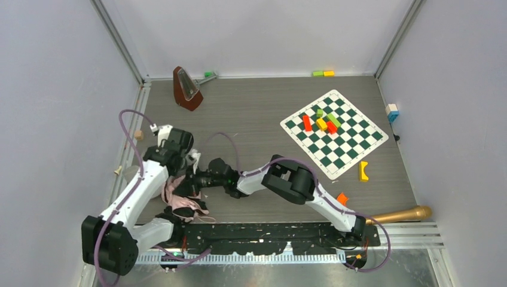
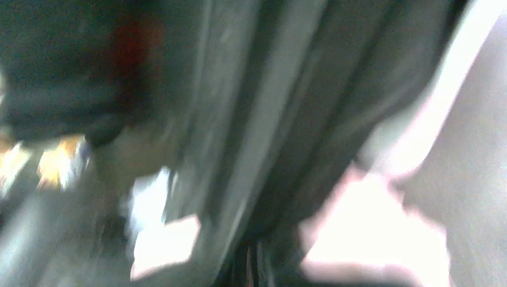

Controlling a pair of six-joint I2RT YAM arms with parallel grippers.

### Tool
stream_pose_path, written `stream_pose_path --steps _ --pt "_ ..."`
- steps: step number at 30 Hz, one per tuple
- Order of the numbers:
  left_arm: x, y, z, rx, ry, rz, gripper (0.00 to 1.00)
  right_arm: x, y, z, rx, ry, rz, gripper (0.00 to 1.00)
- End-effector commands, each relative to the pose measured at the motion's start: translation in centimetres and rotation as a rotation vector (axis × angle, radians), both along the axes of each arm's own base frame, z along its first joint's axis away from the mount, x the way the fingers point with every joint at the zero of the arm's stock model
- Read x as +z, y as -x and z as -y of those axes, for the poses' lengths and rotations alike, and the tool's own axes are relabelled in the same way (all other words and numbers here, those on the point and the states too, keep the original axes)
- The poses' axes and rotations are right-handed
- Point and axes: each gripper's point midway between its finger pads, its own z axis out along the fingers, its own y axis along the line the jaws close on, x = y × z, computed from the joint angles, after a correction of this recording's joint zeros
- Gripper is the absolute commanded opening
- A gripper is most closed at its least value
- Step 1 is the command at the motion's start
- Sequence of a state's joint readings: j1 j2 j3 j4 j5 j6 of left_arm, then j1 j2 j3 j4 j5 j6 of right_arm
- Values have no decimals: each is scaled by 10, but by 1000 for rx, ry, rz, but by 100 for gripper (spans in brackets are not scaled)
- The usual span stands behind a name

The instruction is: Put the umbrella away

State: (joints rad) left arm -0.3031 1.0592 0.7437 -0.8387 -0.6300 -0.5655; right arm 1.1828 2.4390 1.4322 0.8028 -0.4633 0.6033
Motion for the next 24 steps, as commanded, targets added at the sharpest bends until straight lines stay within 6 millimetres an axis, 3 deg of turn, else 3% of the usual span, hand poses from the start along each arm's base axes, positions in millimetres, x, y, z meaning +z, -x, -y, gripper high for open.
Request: stream_pose_path --steps 1,5,7,9,12,13,14,15,16,17,18,19,20,21,23,24 --pt "217 -24 206 -720 860 433 67 -346 115 364 -199 1577 -485 5" --pt "222 -26 206 -730 870 437 67 -349 118 367 -183 1597 -496 6" --pt "235 -28 214 -763 920 442 67 -349 119 367 -178 1626 -487 5" --pt "281 -27 218 -827 941 481 67 -348 120 369 -184 1656 -467 6" --pt "362 -6 222 -947 986 583 67 -343 119 366 -176 1656 -439 6" --pt "377 1 224 -978 1012 610 67 -340 114 356 -179 1613 -424 6" --pt "378 6 226 -990 1035 611 67 -337 113 366 -191 1618 -430 6" --pt "370 9 226 -985 1045 594 67 -332 103 347 -206 1535 -416 5" --pt "355 14 224 -977 1044 567 67 -319 95 345 -229 1495 -412 5" --pt "327 16 220 -945 1029 517 67 -315 84 331 -254 1415 -383 6" --pt "311 22 211 -913 994 510 67 -295 74 330 -303 1370 -350 6" --pt "289 24 199 -862 942 493 68 -286 63 312 -332 1266 -319 5" --pt "272 29 186 -814 891 480 68 -264 57 317 -386 1223 -303 5" --pt "255 34 175 -767 850 452 69 -253 48 304 -413 1139 -286 6" --pt "218 43 151 -649 764 354 69 -229 43 308 -464 1075 -269 6" --pt "194 52 140 -595 727 275 68 -215 35 297 -480 1030 -251 6"
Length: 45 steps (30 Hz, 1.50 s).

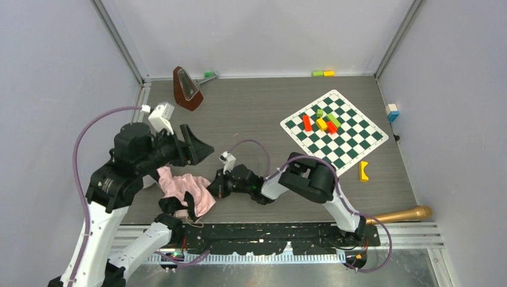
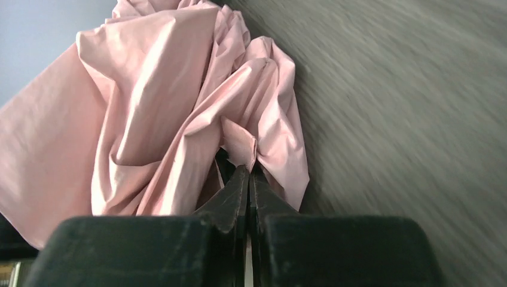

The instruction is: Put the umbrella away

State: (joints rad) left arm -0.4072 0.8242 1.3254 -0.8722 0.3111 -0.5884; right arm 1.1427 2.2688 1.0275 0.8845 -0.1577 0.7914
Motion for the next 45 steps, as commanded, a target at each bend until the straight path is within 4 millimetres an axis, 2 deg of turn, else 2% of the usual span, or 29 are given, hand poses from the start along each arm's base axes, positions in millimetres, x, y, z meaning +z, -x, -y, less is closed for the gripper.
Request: stream_pose_path --steps 1,3,8,11,13,19,22,27,29,31,33,34,35,36,37,38,39,40,44,45 --pt "-83 22 -53 183 -256 -224 67 -169 67 208 -70 824 -242 5" --pt "-121 32 -76 289 -336 -321 66 -151 58 192 -72 780 -209 5" --pt "-202 55 -105 460 -368 -442 65 -111 40 165 -80 687 -141 6" --pt "-202 57 -101 511 -274 -437 64 -83 24 164 -102 638 -89 6" --pt "-210 54 -103 563 -247 -456 65 -71 16 172 -124 633 -66 5" --pt "-276 33 -67 524 -150 -581 65 -38 2 181 -143 574 -22 5" --pt "-303 26 -36 426 -69 -647 65 -29 -4 188 -147 548 -17 6" --pt "-321 15 -4 340 -54 -612 66 -19 -4 188 -90 529 0 6" --pt "-332 15 5 331 -55 -637 60 -11 -2 184 -75 489 4 6" --pt "-349 16 7 349 -114 -686 44 2 0 176 -64 420 13 6" --pt "-361 14 13 356 -137 -719 16 18 0 173 -79 356 17 6" --pt "-367 14 14 369 -152 -739 3 36 -3 166 -92 292 41 5" --pt "-373 15 15 377 -174 -760 0 43 -4 164 -105 261 43 5" --pt "-377 13 14 391 -203 -757 0 59 -9 164 -149 203 54 5" --pt "-379 11 14 400 -224 -746 0 59 -9 170 -191 185 37 5" --pt "-380 9 13 407 -244 -734 0 83 -14 165 -218 92 71 6" --pt "-380 7 12 415 -268 -721 0 88 -16 173 -269 59 64 6" --pt "-379 7 8 428 -305 -708 0 103 -22 172 -305 -1 91 5" --pt "-362 6 -12 466 -471 -663 0 137 -39 189 -415 -64 197 6" --pt "-355 5 -14 462 -498 -653 0 157 -44 191 -418 -75 267 5"
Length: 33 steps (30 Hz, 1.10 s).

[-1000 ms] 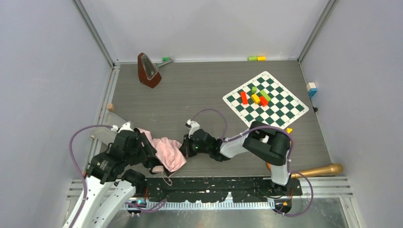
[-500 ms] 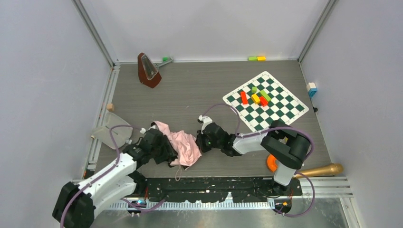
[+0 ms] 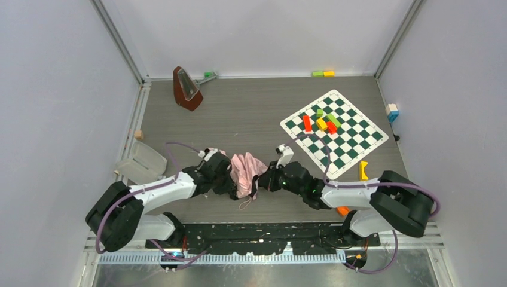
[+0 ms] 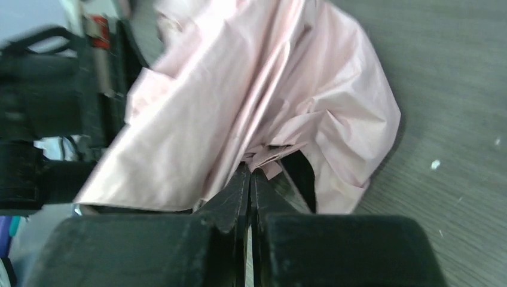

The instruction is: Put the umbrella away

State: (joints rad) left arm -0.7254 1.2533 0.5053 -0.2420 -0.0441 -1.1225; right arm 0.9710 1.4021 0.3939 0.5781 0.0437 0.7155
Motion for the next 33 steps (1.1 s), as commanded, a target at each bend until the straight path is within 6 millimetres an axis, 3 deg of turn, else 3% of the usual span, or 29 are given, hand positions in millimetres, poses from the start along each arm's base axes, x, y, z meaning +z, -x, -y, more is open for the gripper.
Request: stream_pose_path --steps 1,2,6,8,11,12,13,14,18,19,23,24,29,33 --pt "-13 12 -62 36 -350 -45 0 85 -25 -7 -64 -150 225 5" --pt "-10 13 -63 24 -365 -51 0 106 -25 -8 -36 -163 293 5" --pt "2 17 -63 -27 -435 -72 0 153 -13 -24 109 -187 407 5" --pt "8 17 -54 -71 -445 -75 0 152 -3 -41 215 -169 388 5" --pt "17 15 -37 -129 -427 -69 0 120 16 -66 325 -126 334 5" --pt "20 15 -31 -150 -422 -63 0 120 19 -71 334 -145 339 5" --pt "23 15 -25 -172 -420 -57 0 101 25 -76 349 -132 295 6" --pt "25 17 -22 -190 -425 -57 0 99 28 -81 358 -151 294 6" --pt "32 29 -1 -303 -448 -44 0 48 29 -88 362 -69 182 5" --pt "31 32 4 -322 -458 -31 0 31 31 -85 353 -42 143 5" --pt "13 52 48 -512 -379 -8 0 6 37 -67 306 -2 76 6" --pt "11 56 58 -540 -350 4 0 9 39 -65 304 -4 80 5" --pt "-1 67 95 -640 -196 51 0 -16 51 -38 304 93 -33 6" --pt "-1 75 110 -620 -78 78 14 -33 46 -15 250 231 -85 5"
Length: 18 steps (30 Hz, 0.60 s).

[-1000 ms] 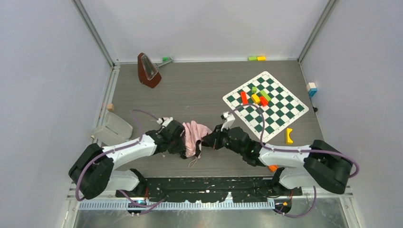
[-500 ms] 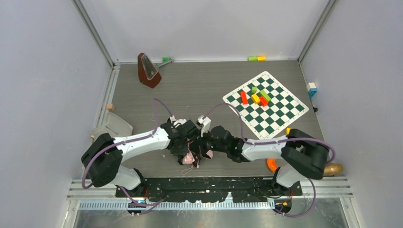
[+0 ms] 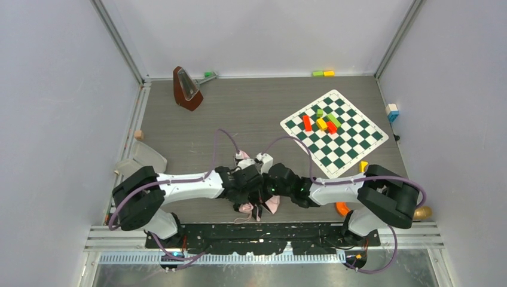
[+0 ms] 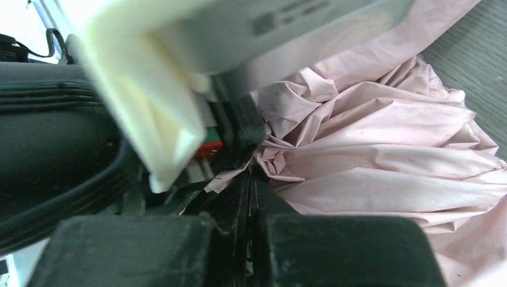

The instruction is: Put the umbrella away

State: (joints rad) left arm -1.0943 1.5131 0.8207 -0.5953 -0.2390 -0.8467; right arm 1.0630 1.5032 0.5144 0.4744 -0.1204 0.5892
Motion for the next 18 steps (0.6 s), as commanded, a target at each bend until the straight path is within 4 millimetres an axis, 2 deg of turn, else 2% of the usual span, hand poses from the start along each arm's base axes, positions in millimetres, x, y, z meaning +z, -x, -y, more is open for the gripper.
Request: stream_pose_path --steps 1,5,10,14,18 --pt "7 21 80 -82 389 -51 19 -29 -1 28 -56 179 -59 5" --pt "20 19 69 -63 445 10 33 -64 1 40 -71 284 -126 6" --pt "32 24 42 -53 426 41 52 -101 1 55 -122 377 -168 6" --pt "49 25 24 -35 443 80 62 -118 4 61 -124 403 -196 6" --pt "74 27 9 -27 478 119 68 -124 4 69 -115 454 -185 5"
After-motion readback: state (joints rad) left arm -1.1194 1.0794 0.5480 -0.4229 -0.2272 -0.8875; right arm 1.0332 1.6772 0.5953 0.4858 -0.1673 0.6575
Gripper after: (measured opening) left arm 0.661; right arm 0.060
